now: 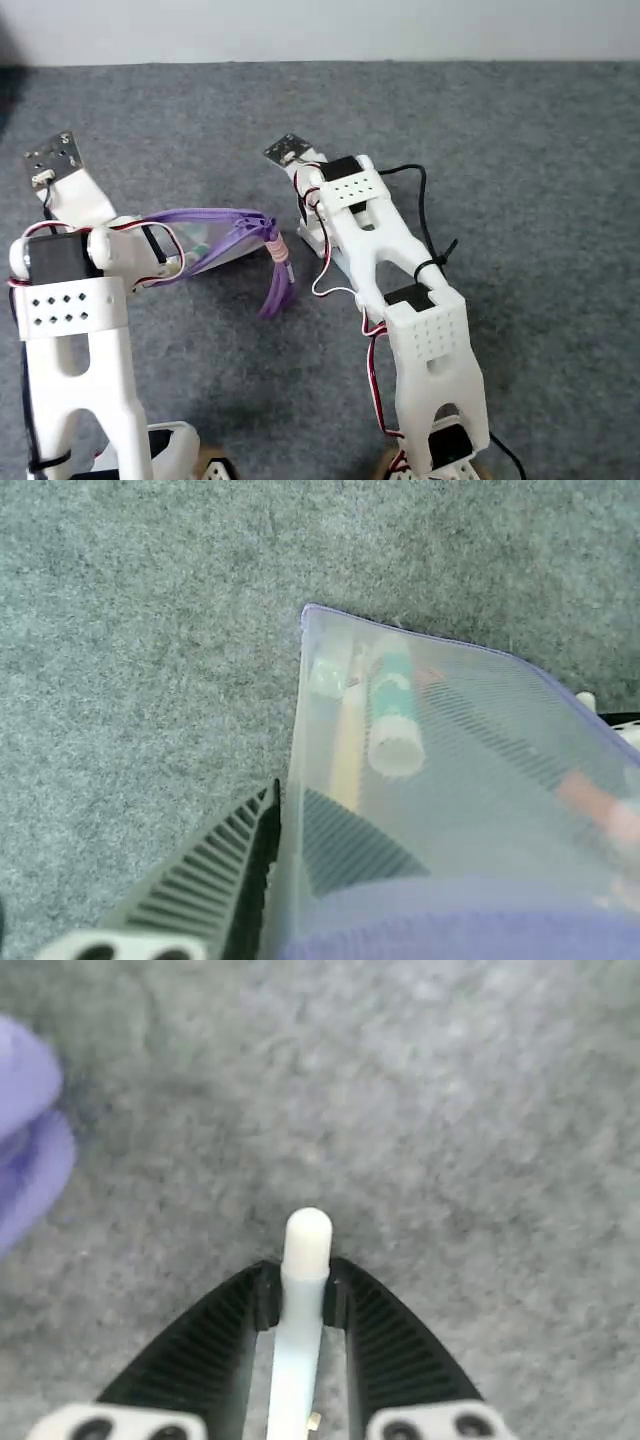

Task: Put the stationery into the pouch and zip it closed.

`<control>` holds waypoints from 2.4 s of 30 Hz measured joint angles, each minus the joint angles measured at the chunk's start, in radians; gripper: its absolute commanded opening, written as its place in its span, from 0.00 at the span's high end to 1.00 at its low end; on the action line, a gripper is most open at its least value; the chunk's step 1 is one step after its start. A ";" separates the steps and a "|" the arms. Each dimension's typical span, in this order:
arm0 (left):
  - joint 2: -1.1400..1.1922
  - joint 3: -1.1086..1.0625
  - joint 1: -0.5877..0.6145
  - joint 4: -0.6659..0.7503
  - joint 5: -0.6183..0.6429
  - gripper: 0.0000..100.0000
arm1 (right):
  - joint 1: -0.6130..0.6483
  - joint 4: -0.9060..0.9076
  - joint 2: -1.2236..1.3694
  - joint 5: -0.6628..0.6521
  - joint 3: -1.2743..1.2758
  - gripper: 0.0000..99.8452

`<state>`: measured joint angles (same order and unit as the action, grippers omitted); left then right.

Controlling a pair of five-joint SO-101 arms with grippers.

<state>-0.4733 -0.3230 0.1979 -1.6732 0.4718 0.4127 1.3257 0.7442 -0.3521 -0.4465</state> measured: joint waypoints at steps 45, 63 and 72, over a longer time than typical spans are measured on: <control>0.000 0.000 0.000 -0.014 0.000 0.99 | 0.450 -0.158 -1.177 0.388 0.037 0.99; 0.000 0.000 0.000 -0.014 0.000 0.99 | 0.451 -0.459 -1.019 0.282 0.121 0.99; 0.000 0.000 0.000 -0.014 0.000 0.99 | 0.445 -0.282 -1.019 0.164 0.210 0.76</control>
<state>-0.4733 -0.3230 0.1979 -1.6870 0.4718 0.8577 1.0434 -0.2746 -0.1880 -0.2363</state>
